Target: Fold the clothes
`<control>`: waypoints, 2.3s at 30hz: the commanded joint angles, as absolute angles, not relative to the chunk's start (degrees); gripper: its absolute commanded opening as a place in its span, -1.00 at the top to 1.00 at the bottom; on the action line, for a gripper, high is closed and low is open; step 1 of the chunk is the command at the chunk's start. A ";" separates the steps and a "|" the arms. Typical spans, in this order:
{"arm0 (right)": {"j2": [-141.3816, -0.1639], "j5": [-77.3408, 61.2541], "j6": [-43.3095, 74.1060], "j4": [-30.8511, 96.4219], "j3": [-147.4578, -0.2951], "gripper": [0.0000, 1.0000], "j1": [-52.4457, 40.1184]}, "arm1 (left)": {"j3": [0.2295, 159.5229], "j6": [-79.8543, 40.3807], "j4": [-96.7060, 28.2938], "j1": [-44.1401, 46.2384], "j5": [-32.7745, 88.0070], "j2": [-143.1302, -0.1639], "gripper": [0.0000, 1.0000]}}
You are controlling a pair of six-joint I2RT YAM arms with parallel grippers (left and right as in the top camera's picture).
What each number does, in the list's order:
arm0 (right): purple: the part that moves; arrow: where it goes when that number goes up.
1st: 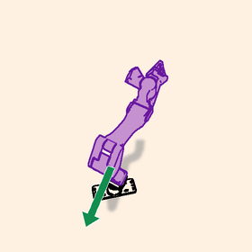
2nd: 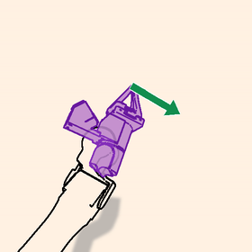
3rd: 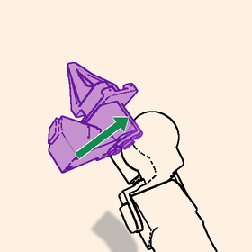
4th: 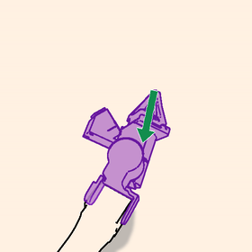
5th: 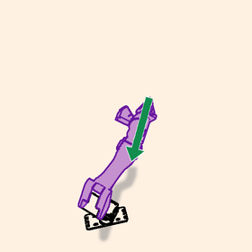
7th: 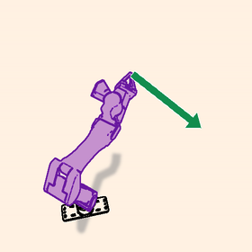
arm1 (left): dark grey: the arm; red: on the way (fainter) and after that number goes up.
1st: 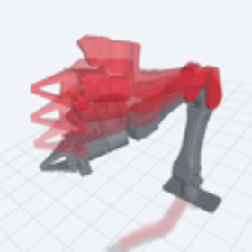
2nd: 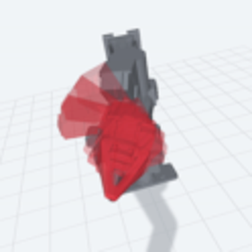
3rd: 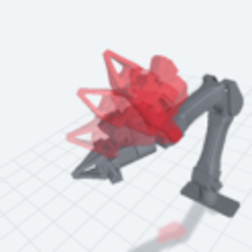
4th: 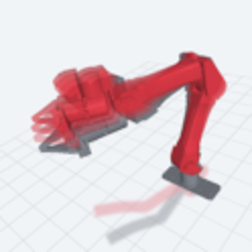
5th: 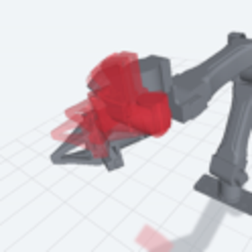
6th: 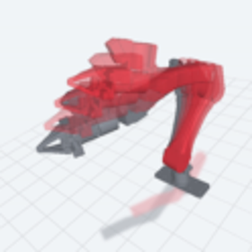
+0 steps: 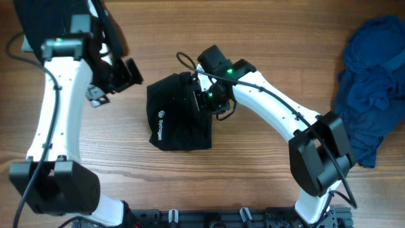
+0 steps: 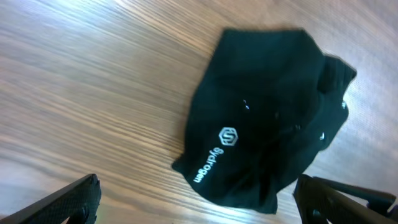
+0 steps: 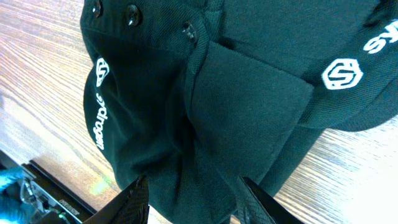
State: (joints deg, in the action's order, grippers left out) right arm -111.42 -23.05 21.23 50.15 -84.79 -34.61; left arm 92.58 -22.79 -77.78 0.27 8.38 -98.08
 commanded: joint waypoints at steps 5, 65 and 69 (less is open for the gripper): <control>-110.41 -18.39 25.15 48.66 -84.03 0.08 -32.71 | 79.11 -21.91 -69.76 8.54 14.02 -98.39 -0.99; -110.39 -16.62 21.15 52.18 -84.03 0.37 -21.85 | 60.66 -33.93 -62.65 11.11 -4.01 -101.21 0.58; -110.37 -17.32 20.99 52.58 -84.03 0.25 -21.96 | 61.69 -33.95 -64.01 11.11 -4.67 -101.14 0.08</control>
State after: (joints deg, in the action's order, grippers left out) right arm -111.42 -17.91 21.63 52.38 -84.77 -21.91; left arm 60.97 -33.34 -62.96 11.51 -2.15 -100.38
